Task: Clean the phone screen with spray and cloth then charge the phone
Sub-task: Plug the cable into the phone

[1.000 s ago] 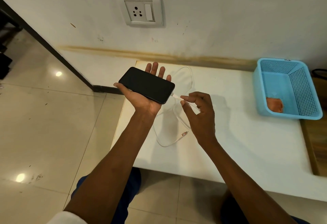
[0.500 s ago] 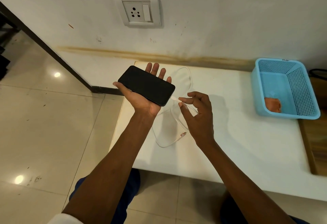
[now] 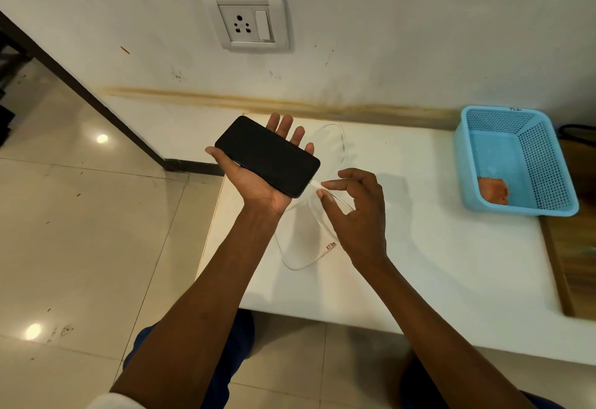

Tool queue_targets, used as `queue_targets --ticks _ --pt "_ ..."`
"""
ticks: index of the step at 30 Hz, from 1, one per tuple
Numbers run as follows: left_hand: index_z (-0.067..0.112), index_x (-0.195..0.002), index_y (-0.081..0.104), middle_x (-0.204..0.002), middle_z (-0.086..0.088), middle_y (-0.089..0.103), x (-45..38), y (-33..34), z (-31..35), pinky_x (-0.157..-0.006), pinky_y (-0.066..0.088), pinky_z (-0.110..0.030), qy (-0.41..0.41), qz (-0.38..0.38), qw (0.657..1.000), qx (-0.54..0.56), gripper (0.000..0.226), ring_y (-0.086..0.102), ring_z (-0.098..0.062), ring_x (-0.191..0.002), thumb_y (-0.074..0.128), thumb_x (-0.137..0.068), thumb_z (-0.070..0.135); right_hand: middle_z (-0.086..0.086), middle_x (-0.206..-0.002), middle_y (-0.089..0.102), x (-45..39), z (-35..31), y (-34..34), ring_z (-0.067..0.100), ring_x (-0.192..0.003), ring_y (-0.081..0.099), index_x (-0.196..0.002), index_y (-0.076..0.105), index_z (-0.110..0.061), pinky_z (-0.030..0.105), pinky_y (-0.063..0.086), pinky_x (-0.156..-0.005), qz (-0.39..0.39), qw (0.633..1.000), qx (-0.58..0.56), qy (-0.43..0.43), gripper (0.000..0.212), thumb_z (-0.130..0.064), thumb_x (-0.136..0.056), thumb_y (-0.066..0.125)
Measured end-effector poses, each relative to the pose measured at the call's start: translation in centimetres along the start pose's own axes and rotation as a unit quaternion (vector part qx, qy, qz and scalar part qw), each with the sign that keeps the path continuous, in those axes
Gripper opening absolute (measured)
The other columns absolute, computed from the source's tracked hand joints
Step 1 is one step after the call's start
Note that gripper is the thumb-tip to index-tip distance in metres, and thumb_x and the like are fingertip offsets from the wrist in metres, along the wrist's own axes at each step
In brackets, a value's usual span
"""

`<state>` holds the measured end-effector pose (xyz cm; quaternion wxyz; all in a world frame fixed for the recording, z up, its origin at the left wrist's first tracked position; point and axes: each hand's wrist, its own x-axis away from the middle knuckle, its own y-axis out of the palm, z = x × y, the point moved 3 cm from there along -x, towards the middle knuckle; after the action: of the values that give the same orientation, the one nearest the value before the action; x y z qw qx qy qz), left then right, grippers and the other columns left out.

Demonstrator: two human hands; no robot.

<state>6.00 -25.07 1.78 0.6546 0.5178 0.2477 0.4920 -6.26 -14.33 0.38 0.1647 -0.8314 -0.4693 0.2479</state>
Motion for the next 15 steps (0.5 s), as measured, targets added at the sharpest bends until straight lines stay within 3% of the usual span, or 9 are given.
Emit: queue_targets --ticks 7,15 --pt "0.017 -0.149 0.037 -0.132 -0.008 0.059 -0.10 0.08 -0.30 -0.104 0.038 -0.054 -0.004 -0.013 1.000 -0.020 0.109 0.057 -0.032 -0.120 0.023 -0.073 0.093 -0.004 -0.125 0.061 0.54 -0.71 -0.31 0.014 -0.116 0.054 -0.097 0.072 -0.025 0.051 0.053 -0.086 0.029 1.000 0.003 0.002 0.019 -0.040 -0.085 0.071" --pt "0.015 -0.139 0.045 -0.120 -0.006 0.061 -0.16 0.33 -0.62 -0.093 0.042 -0.046 -0.008 -0.044 0.999 -0.028 0.107 0.059 -0.026 -0.102 0.019 -0.073 0.095 0.000 -0.128 0.061 0.89 -0.92 -0.29 0.018 -0.118 0.054 -0.096 0.074 -0.023 0.050 0.050 -0.092 0.044 0.999 0.020 -0.003 0.020 -0.038 -0.083 0.073"
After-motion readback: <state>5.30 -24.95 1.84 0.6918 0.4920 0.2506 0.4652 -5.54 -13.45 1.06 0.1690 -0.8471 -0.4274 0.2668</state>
